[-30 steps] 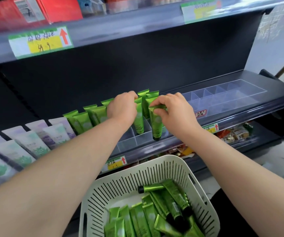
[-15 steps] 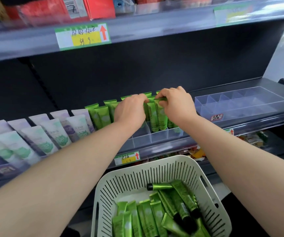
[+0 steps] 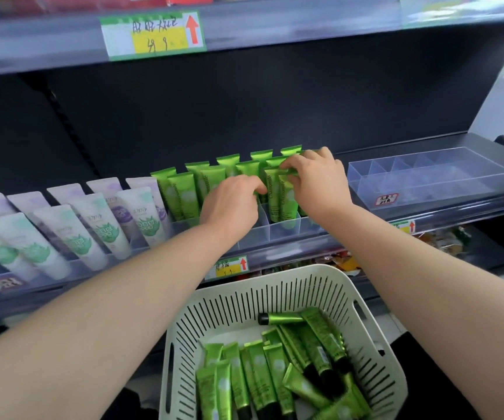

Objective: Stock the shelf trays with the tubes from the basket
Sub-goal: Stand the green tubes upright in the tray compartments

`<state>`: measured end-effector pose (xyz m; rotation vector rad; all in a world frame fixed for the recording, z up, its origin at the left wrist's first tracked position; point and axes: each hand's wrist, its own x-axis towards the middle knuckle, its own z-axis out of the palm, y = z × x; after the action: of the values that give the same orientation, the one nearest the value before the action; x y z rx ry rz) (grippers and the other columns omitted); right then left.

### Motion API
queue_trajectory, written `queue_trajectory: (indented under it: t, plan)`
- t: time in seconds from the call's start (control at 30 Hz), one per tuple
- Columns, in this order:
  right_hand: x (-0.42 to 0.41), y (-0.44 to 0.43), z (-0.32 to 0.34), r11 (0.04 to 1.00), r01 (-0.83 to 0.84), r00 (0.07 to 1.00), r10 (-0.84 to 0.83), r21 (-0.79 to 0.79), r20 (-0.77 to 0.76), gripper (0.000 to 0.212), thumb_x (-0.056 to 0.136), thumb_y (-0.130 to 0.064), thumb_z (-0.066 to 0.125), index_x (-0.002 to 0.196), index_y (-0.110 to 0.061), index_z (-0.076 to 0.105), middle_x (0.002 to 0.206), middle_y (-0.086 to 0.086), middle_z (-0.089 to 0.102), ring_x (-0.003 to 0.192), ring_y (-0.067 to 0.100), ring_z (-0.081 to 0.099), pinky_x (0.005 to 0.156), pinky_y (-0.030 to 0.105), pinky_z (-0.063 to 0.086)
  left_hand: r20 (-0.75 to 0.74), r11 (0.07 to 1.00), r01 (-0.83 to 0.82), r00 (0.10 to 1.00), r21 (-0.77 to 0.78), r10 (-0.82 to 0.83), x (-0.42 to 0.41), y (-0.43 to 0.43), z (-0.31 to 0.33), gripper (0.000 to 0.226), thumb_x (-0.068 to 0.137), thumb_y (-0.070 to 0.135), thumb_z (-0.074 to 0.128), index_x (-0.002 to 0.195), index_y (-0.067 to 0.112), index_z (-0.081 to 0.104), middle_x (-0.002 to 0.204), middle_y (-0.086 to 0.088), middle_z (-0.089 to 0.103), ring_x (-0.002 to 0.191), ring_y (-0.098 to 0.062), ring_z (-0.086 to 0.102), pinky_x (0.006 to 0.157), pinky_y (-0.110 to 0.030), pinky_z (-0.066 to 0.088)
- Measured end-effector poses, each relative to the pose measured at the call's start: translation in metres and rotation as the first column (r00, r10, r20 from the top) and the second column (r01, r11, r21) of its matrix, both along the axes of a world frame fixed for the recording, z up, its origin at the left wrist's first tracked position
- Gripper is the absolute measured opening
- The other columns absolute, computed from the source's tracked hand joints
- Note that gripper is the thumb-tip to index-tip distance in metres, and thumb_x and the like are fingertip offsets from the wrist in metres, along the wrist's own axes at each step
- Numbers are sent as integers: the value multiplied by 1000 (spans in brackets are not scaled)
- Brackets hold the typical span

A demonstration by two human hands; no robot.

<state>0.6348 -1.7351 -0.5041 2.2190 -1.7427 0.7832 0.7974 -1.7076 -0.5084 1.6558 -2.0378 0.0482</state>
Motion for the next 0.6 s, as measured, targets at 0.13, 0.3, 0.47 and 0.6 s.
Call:
queue_trajectory:
  t: [0.13,0.3,0.47,0.6]
  plan:
    - [-4,29,-17,988,-48,996,58,-148,64,23,84,-9,63,104,-20,68,100,4,64,96,31,51,69,37,37,-17,998,61,998,1,-61,2,12,-13,32,96,9,47,108,30,68,117,8,66,106,-20,59,81,-38,53]
    - [-16,70,-77,994,-70,997,72,-80,23,22,76,-2,65,91,-19,66,86,2,58,85,31,51,64,37,40,-45,991,99,994,92,-95,1,32,-44,31,95,10,48,106,30,69,115,10,67,104,-18,60,80,-34,51]
    - [-28,93,-131,928,-7,990,59,374,-128,31,84,-9,57,107,-28,64,109,-2,58,109,25,48,81,37,40,22,954,55,998,295,-64,-2,49,-89,36,92,6,49,107,33,68,116,9,67,105,-19,61,79,-31,49]
    - [-29,98,-167,687,69,989,49,724,-140,41,85,-5,52,123,-18,56,124,6,53,119,27,46,95,38,44,115,879,34,988,476,-100,0,58,-135,42,88,2,49,107,35,67,116,6,66,106,-21,61,81,-33,52]
